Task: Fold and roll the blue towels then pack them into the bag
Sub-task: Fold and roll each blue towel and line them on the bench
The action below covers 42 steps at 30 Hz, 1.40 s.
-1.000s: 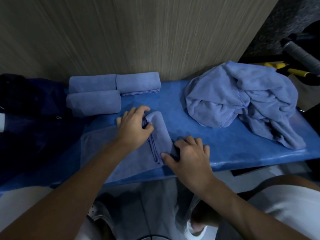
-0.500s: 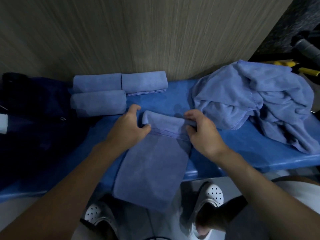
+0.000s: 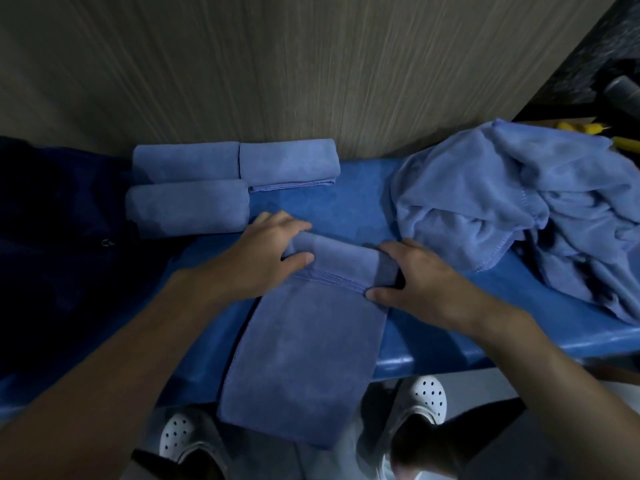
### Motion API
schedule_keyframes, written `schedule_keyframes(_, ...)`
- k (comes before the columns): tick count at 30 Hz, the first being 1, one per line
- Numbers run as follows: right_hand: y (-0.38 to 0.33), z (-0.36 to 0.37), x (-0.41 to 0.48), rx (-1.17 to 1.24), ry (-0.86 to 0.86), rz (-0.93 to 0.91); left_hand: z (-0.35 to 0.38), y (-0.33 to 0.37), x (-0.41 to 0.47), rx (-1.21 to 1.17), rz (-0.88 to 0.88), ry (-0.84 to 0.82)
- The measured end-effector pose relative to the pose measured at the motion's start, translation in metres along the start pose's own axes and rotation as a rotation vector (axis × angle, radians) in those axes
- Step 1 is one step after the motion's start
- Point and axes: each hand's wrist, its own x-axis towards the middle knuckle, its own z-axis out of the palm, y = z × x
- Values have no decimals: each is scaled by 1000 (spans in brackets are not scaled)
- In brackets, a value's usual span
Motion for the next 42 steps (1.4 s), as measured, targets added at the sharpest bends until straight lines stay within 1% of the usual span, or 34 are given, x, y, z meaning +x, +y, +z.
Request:
schedule_keyframes(1,0,-1,1,2,0,-4,-1,0,0,-1,1,-18)
schedule_keyframes(3,-1,-2,3,27,53,-16,-3,0,-1,-26,16,-8)
schedule_keyframes(6,-4,1,9,84,223,-40,-4,5,-4,-92,35,95)
schedule_keyframes(9,-7,5,10,16,350,-75,-2,11,-10,-170,46,162)
schedule_keyframes(12,-7,6,5,-51,384,-122,0,9,-15,-160,62,210)
schedule_keyframes(15,-6,4,-1,-43,360,-138,1,6,-23,-75,178,230)
schedule_keyframes(17,-6,2,-8,-11,331,-150,1,7,-31,-53,194,231)
schedule_keyframes(20,-6,1,-19,-1,296,-182,3,7,-42,-10,171,243)
schedule_keyframes(24,-3,4,-28,107,293,-226,3,8,-57,47,197,188)
schedule_keyframes(26,-1,7,-31,175,309,-241,2,11,-64,18,191,162)
schedule_keyframes(30,-4,11,-32,227,331,-213,9,14,-67,-155,160,163)
schedule_keyframes(33,-6,13,-32,240,322,-130,12,17,-65,-270,54,167)
schedule_keyframes(35,-4,15,-32,223,254,-64,13,19,-64,-312,-25,151)
schedule_keyframes(36,-2,15,-31,178,210,-46,12,19,-64,-305,-48,142)
schedule_keyframes(38,0,15,-31,112,139,-33,13,15,-61,-204,-64,102)
schedule_keyframes(40,0,11,-31,137,87,-32,11,10,-58,-59,-66,18)
schedule_keyframes(42,0,8,-29,143,44,-58,6,9,-56,-12,-75,-33)
